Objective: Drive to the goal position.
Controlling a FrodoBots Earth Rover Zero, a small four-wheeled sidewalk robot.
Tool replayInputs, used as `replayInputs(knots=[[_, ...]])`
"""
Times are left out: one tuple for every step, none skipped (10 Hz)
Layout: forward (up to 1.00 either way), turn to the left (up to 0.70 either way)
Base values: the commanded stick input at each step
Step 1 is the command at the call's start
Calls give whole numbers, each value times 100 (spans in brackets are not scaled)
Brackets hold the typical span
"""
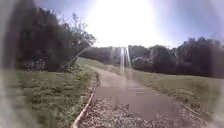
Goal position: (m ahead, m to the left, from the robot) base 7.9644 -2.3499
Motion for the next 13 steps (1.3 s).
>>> replayInputs(knots=[[100, -40], [100, -40], [100, -24], [100, -7], [100, 0], [100, 0], [100, 0], [100, 0], [100, -1], [100, -7], [100, -12], [100, -24], [100, -36]])
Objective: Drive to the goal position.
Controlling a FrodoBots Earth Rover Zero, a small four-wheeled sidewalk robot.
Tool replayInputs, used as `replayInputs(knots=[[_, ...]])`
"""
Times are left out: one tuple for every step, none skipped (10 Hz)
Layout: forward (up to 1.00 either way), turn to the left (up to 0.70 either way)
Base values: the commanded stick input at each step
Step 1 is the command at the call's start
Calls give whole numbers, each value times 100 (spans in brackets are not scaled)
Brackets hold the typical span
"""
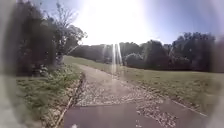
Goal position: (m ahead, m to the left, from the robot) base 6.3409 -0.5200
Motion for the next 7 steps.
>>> replayInputs(knots=[[100, 0], [100, 0], [100, 4], [100, 13], [100, 23], [100, 32], [100, 25]])
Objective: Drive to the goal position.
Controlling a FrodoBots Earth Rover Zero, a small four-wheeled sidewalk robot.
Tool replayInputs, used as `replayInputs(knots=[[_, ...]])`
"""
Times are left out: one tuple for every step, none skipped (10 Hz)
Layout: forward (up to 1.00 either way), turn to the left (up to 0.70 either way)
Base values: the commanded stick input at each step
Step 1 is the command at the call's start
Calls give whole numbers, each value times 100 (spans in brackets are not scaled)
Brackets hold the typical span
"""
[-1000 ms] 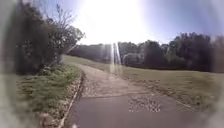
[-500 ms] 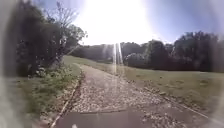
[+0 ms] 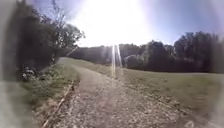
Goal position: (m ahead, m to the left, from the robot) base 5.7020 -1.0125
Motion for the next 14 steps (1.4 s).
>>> replayInputs(knots=[[100, 14], [100, 4], [100, 3], [100, 3], [100, 3], [100, 3], [100, 3], [100, 3], [100, 3], [100, 3], [100, 3], [100, 3], [100, 3], [100, 3]])
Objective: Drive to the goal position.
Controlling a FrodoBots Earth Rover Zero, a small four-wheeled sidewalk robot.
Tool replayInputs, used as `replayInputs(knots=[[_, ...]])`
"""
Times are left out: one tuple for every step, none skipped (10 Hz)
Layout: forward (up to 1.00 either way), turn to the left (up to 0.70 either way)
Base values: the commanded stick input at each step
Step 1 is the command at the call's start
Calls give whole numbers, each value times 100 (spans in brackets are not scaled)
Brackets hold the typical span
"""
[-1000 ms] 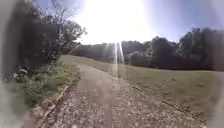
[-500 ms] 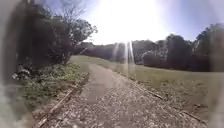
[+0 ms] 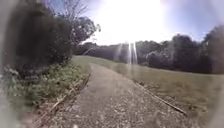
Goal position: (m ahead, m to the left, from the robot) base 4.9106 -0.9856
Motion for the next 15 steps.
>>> replayInputs(knots=[[100, 3], [100, 3], [100, 3], [100, 3], [100, 3], [100, 3], [100, 2], [100, 2], [100, 2], [100, 2], [100, 2], [100, 2], [100, 2], [100, 3], [100, 3]])
